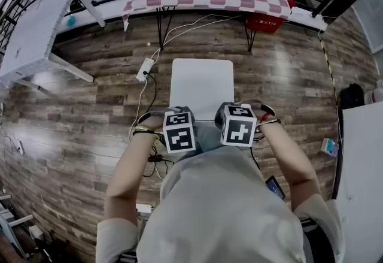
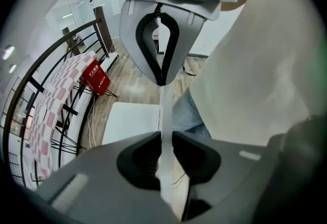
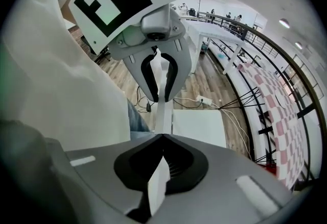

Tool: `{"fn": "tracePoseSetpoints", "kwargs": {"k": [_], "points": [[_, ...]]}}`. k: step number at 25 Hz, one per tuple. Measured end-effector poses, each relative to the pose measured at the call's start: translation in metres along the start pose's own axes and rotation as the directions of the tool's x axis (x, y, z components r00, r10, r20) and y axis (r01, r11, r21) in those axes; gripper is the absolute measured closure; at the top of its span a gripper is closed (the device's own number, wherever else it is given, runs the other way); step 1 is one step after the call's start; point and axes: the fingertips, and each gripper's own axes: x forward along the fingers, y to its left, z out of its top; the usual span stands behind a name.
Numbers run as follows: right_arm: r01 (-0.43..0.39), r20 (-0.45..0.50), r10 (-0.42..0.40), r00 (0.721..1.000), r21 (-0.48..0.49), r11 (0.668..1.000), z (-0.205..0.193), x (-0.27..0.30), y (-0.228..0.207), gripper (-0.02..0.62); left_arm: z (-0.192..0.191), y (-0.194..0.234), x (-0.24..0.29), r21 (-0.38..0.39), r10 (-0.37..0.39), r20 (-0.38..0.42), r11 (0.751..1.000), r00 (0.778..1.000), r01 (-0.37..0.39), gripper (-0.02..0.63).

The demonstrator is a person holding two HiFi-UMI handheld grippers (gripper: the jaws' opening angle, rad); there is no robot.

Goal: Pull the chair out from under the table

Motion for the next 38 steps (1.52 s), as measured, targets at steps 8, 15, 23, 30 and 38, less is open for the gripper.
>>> {"fn": "tracePoseSetpoints", "kwargs": {"k": [8, 15, 23, 30, 38], "points": [[0.033, 0.031, -0.032, 0.999, -0.002, 0.999, 0.006, -0.011, -0.011, 0.595, 0.006, 0.025, -0.026, -0.043, 0.101, 0.060, 0.994, 0.993, -0.098, 0.586], [0.118, 0.091, -0.124, 0.988, 0.070, 0.991, 0.007, -0.016, -0.030, 0.595, 0.013, 0.042, -0.033, -0.118, 0.193, 0.132, 0.977, 0.972, -0.178, 0.595], [0.223, 0.198, -0.271, 0.942, 0.234, 0.946, 0.011, -0.024, -0.057, 0.595, 0.018, 0.065, -0.043, -0.263, 0.324, 0.245, 0.929, 0.914, -0.259, 0.595], [0.286, 0.301, -0.426, 0.853, 0.414, 0.864, 0.018, -0.039, -0.083, 0.595, 0.023, 0.084, -0.056, -0.403, 0.449, 0.319, 0.861, 0.835, -0.309, 0.595], [0.291, 0.398, -0.594, 0.699, 0.601, 0.745, 0.024, -0.068, -0.102, 0.595, 0.036, 0.095, -0.072, -0.506, 0.544, 0.385, 0.800, 0.745, -0.323, 0.595]]}}
